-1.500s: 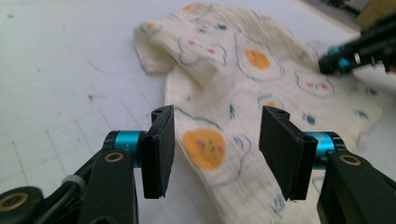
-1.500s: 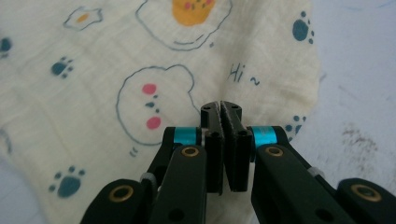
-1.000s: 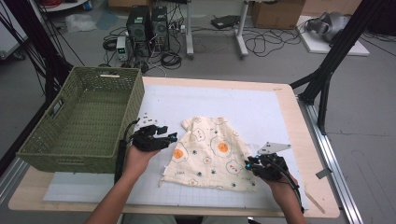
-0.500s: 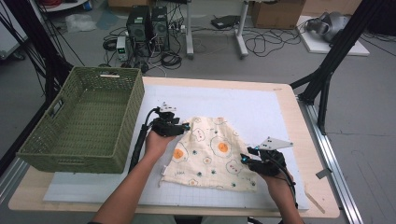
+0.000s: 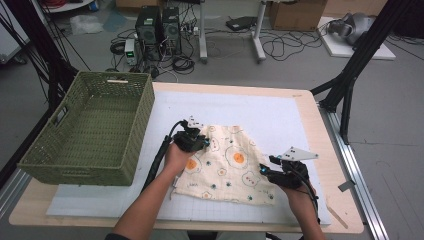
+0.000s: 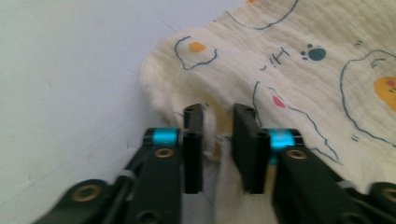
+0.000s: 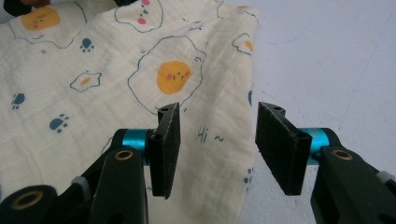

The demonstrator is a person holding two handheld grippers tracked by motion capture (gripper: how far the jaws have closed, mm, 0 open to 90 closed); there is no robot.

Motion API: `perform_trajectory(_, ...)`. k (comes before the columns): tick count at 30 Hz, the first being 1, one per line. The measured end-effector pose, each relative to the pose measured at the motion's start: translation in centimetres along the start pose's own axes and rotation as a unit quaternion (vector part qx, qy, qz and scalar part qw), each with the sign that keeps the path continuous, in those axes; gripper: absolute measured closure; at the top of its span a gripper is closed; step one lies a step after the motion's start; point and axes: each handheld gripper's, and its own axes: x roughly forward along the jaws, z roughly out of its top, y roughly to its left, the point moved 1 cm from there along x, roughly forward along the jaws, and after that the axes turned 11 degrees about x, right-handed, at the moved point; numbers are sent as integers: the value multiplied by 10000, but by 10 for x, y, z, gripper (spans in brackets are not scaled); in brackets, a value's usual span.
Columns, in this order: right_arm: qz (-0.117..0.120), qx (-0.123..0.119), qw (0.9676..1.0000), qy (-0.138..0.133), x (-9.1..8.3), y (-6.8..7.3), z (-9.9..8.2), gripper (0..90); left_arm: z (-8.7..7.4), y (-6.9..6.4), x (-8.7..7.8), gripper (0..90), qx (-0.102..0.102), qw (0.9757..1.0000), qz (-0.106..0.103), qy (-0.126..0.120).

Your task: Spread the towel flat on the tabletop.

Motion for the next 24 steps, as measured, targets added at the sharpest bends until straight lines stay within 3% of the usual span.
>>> perform_trajectory(2,-6,-17,10000,10,0,0,0,499,-1,2,-6,813,39,9998,172,84)
perform_trajectory(5,-2,4,10000,15,0,-1,-1,499,-7,9,-19,814,-128,9996,255,80)
perform_trajectory(8,-21,0,10000,23,1,-1,0,499,-14,17,-33,816,-240,9986,481,22)
perform_trajectory(14,-75,35,10000,49,2,-1,-1,499,-28,32,-55,823,-549,9943,918,35)
perform_trajectory(17,-129,89,9999,55,3,-3,-1,498,-32,32,-62,818,-552,9908,1232,30)
perform_trajectory(21,-199,173,9996,62,4,-4,-2,483,-37,30,-62,601,-589,9889,1362,28)
perform_trajectory(24,-215,220,9995,-15,6,-3,-1,467,-39,26,-66,513,-679,9889,1313,-177)
